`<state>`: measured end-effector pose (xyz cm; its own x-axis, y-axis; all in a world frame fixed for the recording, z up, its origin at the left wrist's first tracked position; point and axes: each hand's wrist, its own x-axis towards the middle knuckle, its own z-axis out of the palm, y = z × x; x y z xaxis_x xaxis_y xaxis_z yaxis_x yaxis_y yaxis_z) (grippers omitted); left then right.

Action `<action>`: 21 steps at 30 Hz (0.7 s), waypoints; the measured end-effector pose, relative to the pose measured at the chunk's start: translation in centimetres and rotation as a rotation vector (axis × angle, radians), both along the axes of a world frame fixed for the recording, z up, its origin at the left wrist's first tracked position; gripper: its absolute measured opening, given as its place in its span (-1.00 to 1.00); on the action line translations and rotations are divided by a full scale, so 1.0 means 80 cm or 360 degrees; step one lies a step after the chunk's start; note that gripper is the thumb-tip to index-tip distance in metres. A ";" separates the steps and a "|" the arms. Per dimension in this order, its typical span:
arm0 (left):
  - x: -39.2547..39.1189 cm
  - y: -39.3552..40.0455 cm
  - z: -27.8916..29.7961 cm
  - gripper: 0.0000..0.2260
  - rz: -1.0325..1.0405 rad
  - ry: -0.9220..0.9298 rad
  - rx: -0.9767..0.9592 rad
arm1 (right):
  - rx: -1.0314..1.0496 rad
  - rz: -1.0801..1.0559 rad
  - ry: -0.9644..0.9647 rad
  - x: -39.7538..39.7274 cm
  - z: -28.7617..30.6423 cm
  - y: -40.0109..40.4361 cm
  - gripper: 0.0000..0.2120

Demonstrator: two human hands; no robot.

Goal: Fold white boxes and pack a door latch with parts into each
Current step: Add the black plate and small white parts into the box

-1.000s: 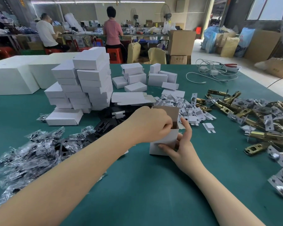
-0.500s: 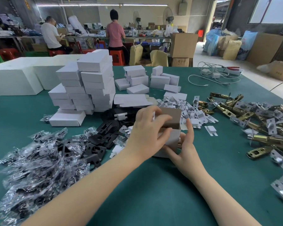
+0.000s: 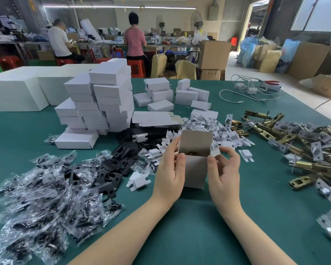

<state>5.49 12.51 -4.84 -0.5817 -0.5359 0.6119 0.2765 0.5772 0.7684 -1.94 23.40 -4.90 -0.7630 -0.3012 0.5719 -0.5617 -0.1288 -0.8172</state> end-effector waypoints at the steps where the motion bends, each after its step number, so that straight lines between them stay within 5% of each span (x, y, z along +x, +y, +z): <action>1: 0.000 -0.001 -0.001 -0.65 0.0019 0.0000 0.0017 | -0.0012 0.0001 -0.0010 0.001 0.001 0.000 -0.78; 10: -0.003 -0.009 -0.009 -0.84 0.0095 0.0089 -0.0169 | 0.0135 -0.0029 0.0217 0.002 0.012 0.001 -0.80; 16: -0.005 -0.007 -0.002 -0.81 0.0071 0.0189 -0.0006 | 0.0114 0.0056 0.0017 -0.004 0.025 0.002 -0.83; 21: -0.001 0.000 0.003 -0.82 0.0109 0.0230 0.0126 | -0.0043 0.0220 -0.0271 -0.001 0.030 -0.001 -0.63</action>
<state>5.44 12.53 -4.57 -0.4514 -0.6211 0.6407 0.3493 0.5377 0.7674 -2.03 23.32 -2.52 -0.8019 -0.3958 0.4476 -0.3914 -0.2180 -0.8940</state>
